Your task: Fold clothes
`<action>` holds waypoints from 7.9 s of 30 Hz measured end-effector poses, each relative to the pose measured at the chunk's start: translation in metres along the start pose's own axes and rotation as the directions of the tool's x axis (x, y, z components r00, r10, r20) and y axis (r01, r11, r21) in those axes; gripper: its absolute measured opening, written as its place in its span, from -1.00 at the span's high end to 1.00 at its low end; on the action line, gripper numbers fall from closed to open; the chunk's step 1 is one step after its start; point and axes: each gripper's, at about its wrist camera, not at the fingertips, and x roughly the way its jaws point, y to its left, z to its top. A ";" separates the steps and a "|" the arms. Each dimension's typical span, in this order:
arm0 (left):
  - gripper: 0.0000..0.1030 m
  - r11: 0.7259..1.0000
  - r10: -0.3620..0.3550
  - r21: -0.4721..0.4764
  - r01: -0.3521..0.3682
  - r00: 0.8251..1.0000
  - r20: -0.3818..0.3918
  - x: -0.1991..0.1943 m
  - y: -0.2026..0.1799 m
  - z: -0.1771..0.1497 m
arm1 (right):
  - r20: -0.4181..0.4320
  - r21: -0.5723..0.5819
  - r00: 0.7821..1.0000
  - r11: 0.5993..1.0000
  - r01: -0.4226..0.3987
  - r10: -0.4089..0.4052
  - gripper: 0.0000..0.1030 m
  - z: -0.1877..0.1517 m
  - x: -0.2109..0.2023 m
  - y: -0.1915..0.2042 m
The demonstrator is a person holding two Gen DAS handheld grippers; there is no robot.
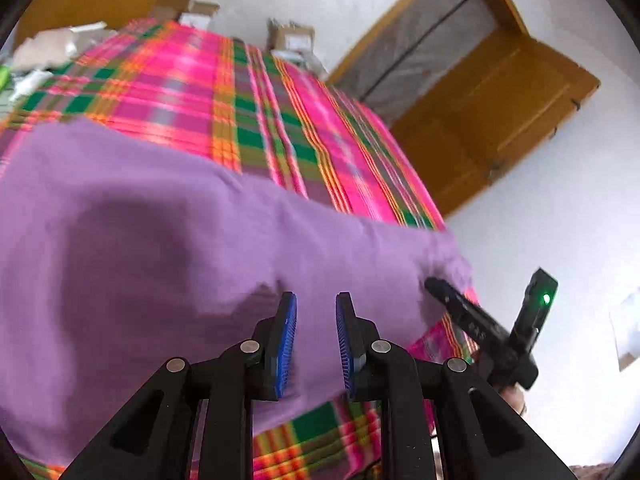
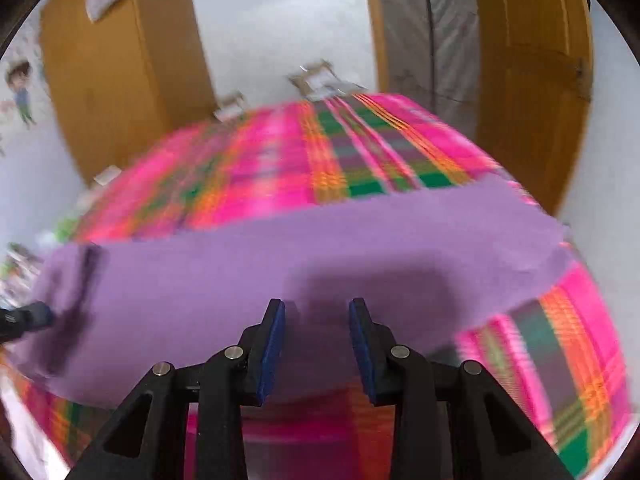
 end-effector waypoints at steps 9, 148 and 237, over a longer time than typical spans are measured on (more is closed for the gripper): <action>0.55 0.992 -0.010 0.122 0.023 0.994 -0.111 0.050 -0.036 -0.008 | 0.008 0.065 0.983 0.982 0.180 -0.181 0.45 0.000 -0.005 -0.062; 0.54 0.982 -0.190 0.005 0.190 0.981 -0.026 0.031 -0.029 -0.004 | 0.135 -0.254 0.941 0.929 -0.270 0.310 0.80 0.005 -0.032 0.106; 0.38 0.988 0.068 -0.134 -0.082 0.992 -0.108 0.055 -0.023 -0.004 | 0.019 -0.046 0.976 0.975 -0.216 0.217 0.22 -0.031 -0.015 0.010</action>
